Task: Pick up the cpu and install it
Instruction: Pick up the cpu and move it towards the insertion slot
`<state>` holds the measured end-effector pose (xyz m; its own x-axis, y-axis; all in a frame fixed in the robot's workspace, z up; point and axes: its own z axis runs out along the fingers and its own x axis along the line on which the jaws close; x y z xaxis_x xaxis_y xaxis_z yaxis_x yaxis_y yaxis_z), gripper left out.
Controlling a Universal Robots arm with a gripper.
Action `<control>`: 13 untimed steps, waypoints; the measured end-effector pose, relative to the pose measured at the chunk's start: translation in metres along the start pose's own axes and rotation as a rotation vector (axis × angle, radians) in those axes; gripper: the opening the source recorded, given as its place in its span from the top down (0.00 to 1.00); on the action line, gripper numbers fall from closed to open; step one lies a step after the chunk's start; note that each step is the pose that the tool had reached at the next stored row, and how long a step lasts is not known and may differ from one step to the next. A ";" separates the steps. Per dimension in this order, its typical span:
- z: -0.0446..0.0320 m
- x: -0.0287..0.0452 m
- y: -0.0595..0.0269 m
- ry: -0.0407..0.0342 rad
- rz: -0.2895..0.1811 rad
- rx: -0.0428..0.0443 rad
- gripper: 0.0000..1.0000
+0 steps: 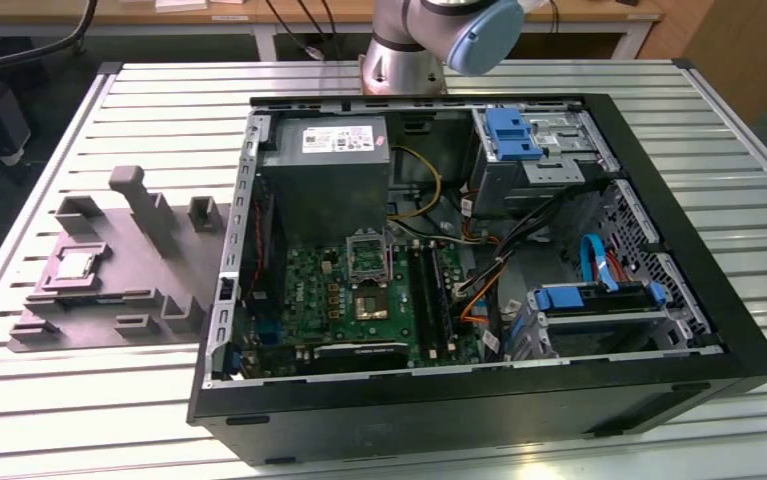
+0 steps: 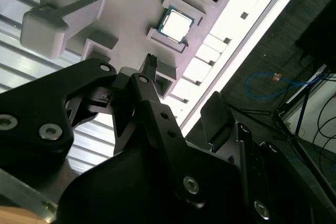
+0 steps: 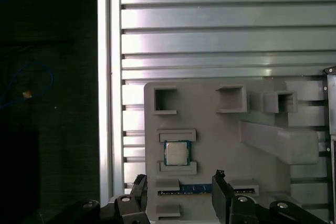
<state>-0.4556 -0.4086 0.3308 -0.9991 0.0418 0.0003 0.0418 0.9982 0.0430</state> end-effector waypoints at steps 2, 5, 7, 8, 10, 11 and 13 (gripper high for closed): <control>0.0031 0.0001 -0.0003 0.0000 0.000 0.0000 0.40; 0.0033 0.0000 -0.0004 0.0002 0.000 0.0001 0.40; 0.0042 0.0000 -0.0004 0.0000 0.000 0.0000 0.40; 0.0043 0.0000 -0.0004 0.0001 0.000 0.0000 0.40; 0.0047 0.0000 -0.0004 0.0000 0.000 0.0000 0.40; 0.0048 0.0000 -0.0004 0.0001 0.000 0.0000 0.40; 0.0053 0.0000 -0.0004 0.0000 0.000 0.0000 0.40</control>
<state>-0.4556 -0.4088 0.3255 -0.9991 0.0415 0.0002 0.0415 0.9982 0.0430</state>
